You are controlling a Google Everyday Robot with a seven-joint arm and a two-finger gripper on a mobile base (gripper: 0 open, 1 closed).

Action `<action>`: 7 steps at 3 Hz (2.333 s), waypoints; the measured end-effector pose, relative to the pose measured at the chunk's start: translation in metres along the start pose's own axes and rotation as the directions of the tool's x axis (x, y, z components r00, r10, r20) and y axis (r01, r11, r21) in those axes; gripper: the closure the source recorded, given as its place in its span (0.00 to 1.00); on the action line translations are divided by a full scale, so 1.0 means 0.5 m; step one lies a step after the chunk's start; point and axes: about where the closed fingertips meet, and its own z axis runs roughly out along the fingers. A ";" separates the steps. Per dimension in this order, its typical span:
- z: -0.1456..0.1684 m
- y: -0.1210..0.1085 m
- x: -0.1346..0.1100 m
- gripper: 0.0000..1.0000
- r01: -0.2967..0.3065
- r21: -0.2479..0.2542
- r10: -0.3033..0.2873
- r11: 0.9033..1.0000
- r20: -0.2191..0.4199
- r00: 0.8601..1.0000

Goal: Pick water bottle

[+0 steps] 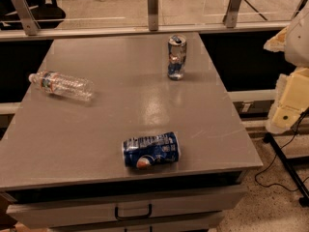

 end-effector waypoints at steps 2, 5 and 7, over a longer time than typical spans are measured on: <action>0.002 -0.002 -0.021 0.00 0.014 0.004 -0.014 1.000 0.019 1.000; 0.010 0.043 -0.368 0.00 0.273 0.034 -0.274 0.961 0.216 0.937; 0.100 0.013 -0.594 0.00 0.250 -0.002 -0.235 0.968 0.341 0.910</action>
Offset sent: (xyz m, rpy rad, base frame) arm 0.0078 0.0209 -0.0029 0.0290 -0.0012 0.0406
